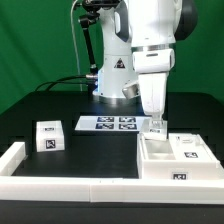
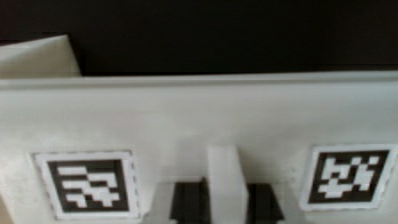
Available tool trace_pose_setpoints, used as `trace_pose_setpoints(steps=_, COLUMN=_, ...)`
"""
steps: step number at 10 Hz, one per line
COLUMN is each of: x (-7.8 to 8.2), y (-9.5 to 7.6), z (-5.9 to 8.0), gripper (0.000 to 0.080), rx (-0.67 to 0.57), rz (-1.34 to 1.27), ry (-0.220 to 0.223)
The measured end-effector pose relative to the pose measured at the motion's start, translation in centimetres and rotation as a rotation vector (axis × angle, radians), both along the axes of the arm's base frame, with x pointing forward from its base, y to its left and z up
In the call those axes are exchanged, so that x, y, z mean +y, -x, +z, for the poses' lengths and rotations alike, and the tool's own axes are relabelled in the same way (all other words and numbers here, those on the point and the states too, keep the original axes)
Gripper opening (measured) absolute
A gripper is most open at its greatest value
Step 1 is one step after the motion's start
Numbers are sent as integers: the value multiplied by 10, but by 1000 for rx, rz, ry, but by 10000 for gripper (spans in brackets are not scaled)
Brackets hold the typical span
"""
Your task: Assemble cabinet
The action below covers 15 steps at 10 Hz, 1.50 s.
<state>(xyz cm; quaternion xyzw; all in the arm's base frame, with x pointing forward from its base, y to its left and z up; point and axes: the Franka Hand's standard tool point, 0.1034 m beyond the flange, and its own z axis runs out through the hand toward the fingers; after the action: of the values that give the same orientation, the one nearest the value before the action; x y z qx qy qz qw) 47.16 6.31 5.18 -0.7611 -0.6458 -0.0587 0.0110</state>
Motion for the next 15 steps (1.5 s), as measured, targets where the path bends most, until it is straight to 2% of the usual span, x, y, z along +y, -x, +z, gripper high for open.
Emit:
trace_pose_setpoints(steps=9, x=-1, y=0, z=0, gripper=70, rx=6, rz=35, ry=5)
trace_pose_setpoints(steps=15, x=-2, y=-25, z=1, gripper=70, rx=-4, rz=46, ry=0)
